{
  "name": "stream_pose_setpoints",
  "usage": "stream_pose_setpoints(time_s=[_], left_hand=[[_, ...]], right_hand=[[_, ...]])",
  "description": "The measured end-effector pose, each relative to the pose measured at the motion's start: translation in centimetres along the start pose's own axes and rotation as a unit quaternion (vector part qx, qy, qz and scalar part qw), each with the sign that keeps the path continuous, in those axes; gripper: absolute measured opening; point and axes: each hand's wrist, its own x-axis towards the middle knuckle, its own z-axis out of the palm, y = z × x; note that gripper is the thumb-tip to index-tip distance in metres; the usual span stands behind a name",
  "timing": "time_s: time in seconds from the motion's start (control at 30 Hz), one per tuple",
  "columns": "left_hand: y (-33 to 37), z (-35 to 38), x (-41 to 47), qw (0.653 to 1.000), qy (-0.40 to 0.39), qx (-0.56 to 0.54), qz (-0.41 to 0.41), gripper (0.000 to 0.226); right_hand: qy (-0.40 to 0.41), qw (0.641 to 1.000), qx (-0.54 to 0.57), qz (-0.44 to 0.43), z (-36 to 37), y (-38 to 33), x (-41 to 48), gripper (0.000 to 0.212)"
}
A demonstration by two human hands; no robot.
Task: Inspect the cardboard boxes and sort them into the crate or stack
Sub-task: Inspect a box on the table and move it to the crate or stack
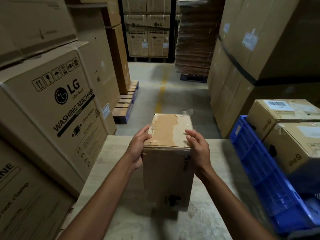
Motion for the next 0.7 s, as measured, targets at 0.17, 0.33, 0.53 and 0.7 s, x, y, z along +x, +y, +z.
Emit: stream_pose_setpoints(time_s=[0.17, 0.33, 0.53, 0.7], left_hand=[[-3.4, 1.1, -0.9, 0.999, 0.008, 0.038, 0.026, 0.049], [-6.4, 1.4, -2.7, 0.930, 0.108, 0.281, 0.211, 0.039], [-9.5, 0.6, -3.7, 0.726, 0.076, 0.484, 0.483, 0.017], [-10.5, 0.7, -3.8, 0.706, 0.043, 0.521, 0.478, 0.027]], right_hand=[[0.021, 0.999, -0.015, 0.032, -2.4, 1.5, -0.6, 0.023], [0.059, 0.978, -0.193, -0.046, -4.2, 2.4, -3.2, 0.015], [0.037, 0.858, -0.395, -0.327, -4.7, 4.5, -5.7, 0.020], [0.019, 0.840, -0.411, -0.354, -4.4, 5.0, -6.3, 0.026]])
